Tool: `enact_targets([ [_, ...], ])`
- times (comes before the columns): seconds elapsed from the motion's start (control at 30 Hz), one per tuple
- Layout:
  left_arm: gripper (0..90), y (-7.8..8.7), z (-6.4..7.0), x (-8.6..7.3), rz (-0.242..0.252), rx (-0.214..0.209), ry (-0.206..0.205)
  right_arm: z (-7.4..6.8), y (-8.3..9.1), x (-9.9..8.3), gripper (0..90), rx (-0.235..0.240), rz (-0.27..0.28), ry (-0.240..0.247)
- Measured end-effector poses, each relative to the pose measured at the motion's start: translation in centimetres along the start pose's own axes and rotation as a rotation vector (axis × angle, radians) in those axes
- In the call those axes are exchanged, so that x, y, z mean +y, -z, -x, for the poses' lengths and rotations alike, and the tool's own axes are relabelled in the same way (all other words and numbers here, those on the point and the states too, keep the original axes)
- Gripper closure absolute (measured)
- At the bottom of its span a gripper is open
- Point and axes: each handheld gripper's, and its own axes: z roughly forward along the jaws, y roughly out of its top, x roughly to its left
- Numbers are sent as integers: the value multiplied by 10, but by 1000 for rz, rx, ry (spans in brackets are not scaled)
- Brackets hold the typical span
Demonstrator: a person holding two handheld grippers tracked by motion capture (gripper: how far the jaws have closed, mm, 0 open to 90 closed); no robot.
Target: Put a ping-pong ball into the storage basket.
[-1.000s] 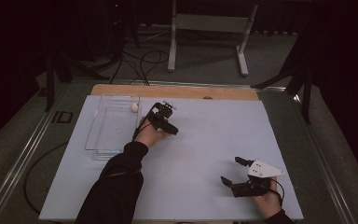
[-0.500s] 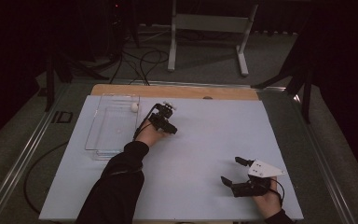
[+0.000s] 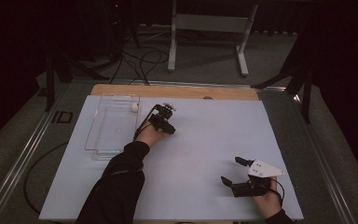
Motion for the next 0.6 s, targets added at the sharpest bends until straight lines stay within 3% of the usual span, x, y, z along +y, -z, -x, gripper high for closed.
enact_targets([
  [0.17,516,1,3,1,-15,-1,-17,0,0,0,87,-3,-1,1],
  [0.6,522,16,11,1,-37,-58,-66,0,1,0,87,-5,-2,1],
])
